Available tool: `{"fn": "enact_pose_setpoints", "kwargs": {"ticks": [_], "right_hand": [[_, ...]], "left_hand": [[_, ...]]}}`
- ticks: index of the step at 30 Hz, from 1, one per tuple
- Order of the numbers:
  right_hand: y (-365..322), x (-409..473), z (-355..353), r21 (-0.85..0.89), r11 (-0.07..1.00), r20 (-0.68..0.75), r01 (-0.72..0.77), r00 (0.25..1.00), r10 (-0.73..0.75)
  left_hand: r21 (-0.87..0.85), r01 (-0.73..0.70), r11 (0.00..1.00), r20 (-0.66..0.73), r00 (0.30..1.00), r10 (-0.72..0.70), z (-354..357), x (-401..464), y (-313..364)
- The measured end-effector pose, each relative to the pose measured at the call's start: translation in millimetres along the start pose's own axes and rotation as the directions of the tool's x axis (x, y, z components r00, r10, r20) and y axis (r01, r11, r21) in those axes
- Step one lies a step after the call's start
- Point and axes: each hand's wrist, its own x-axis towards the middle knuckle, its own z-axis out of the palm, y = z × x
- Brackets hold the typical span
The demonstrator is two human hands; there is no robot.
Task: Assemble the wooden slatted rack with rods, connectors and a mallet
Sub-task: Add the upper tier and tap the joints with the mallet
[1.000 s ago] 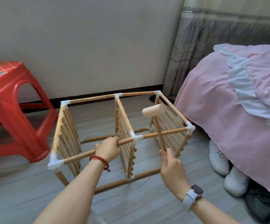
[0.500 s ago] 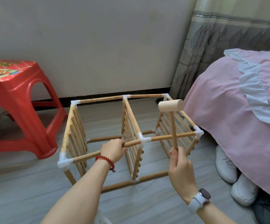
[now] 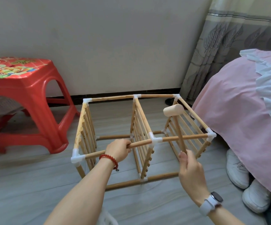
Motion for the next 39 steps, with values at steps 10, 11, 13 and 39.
{"fn": "enact_pose_setpoints", "kwargs": {"ticks": [10,11,13,39], "right_hand": [[-6,-9,0,-0.215,0.976,0.183,0.017,0.983,0.023],[-2,-15,1,-0.32,0.948,0.271,0.004,0.959,0.088],[0,-12,-2,-0.209,0.978,0.164,-0.01,0.985,0.045],[-15,11,-15,0.168,0.974,-0.015,0.152,0.988,-0.152]], "left_hand": [[-0.008,0.013,1.0,0.017,1.0,-0.012,4,0,-1],[-0.003,0.013,1.0,0.015,1.0,-0.013,6,0,-1],[-0.001,0.02,1.0,0.011,1.0,-0.02,7,-1,0],[-0.115,-0.046,0.992,-0.026,0.999,0.043,5,6,18]]}}
